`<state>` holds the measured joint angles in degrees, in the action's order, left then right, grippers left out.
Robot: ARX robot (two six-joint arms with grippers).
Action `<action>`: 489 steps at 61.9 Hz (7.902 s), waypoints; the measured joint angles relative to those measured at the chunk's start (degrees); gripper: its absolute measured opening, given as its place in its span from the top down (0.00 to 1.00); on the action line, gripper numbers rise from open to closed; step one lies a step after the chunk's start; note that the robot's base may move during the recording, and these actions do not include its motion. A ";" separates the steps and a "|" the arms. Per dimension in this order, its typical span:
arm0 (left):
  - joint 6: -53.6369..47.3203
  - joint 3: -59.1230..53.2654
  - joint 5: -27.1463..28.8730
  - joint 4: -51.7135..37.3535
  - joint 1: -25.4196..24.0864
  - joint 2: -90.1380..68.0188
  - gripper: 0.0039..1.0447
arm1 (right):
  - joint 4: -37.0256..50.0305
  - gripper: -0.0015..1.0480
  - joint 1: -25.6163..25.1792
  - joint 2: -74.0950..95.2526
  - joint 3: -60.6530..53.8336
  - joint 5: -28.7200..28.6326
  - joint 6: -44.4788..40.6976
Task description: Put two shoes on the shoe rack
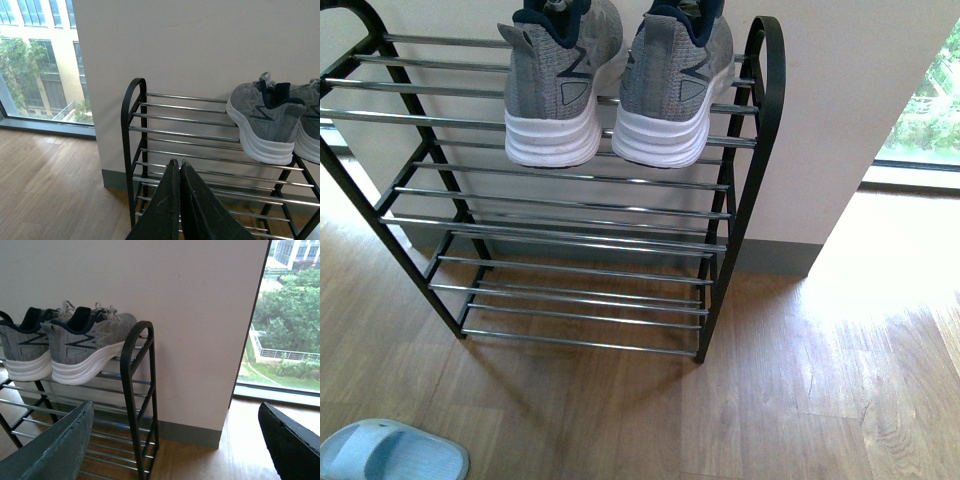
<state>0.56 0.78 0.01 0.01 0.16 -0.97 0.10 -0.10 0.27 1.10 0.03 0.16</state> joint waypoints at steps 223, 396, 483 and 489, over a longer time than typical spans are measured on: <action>-0.17 0.00 0.00 0.02 -0.04 0.02 0.09 | 23.34 0.09 11.26 41.72 3.32 12.20 3.54; -0.17 0.00 0.00 0.02 -0.04 0.02 0.09 | 15.69 0.09 18.88 167.84 85.81 19.58 9.73; -0.17 0.00 0.00 0.00 -0.04 0.02 0.09 | 38.64 0.98 11.13 162.00 64.02 8.98 32.72; -0.17 0.00 0.00 0.00 -0.04 0.02 0.09 | 42.34 0.98 10.34 156.78 58.16 7.72 30.99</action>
<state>0.38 0.78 0.01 0.01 0.12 -0.95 42.44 10.24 157.05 59.27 7.75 31.16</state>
